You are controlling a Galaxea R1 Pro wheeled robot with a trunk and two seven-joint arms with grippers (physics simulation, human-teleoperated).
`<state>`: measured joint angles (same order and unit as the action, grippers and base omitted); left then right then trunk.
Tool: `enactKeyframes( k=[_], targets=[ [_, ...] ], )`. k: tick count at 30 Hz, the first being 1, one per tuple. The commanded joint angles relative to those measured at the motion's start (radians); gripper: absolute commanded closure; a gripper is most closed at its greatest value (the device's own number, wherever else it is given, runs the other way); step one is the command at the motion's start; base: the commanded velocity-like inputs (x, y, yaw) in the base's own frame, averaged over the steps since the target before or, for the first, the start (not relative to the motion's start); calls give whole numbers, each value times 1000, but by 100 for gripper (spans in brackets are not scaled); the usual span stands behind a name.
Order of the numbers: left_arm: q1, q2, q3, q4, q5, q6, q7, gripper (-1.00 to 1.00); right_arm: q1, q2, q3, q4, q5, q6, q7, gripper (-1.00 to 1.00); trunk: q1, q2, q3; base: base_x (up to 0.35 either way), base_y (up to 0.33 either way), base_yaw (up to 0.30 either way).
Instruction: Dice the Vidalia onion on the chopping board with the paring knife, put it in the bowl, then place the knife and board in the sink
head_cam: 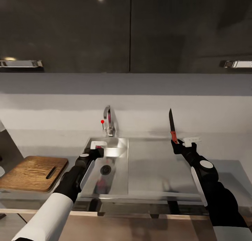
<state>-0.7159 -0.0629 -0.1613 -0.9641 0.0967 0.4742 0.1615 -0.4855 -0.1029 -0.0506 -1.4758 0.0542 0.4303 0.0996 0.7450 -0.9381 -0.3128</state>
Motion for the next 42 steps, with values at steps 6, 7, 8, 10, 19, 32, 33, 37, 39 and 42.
enactKeyframes(
  k=[6,7,8,10,19,32,33,37,39,42],
  targets=[
    [1,28,-3,-21,11,-29,-36,100,-1,0,-2,-1,6,5,8,100,0,-1,8,0,0,0],
    [1,36,-3,-22,11,-44,-61,100,-1,0,-2,-1,6,5,8,100,0,-1,10,0,0,0],
    [1,43,-3,-21,11,-59,-89,100,-1,0,-2,-1,6,5,8,100,0,-1,12,0,0,0],
    [1,56,-3,-20,12,-81,-139,100,-1,0,-2,-1,6,5,8,100,0,-1,15,0,0,0],
    [1,80,-3,-46,13,-165,-198,100,-1,0,-2,-1,6,4,8,100,0,-1,29,0,0,0],
    [1,79,-9,-59,14,-189,-223,100,-1,0,-2,-1,6,4,8,100,0,-1,49,-5,5,0],
    [1,79,-9,-59,14,-189,-223,100,-1,0,-2,-1,6,4,8,100,0,-1,49,-64,79,0],
    [2,77,-11,-66,14,-188,-223,100,-1,0,-2,-1,6,4,8,100,0,-1,50,-158,187,0],
    [2,77,-12,-70,14,-187,-223,100,-1,0,-2,-1,6,4,8,100,0,-1,50,-205,231,0],
    [2,77,-12,-72,14,-186,-223,100,-1,0,-2,-1,6,5,8,100,0,-1,50,-220,243,0]
  ],
)
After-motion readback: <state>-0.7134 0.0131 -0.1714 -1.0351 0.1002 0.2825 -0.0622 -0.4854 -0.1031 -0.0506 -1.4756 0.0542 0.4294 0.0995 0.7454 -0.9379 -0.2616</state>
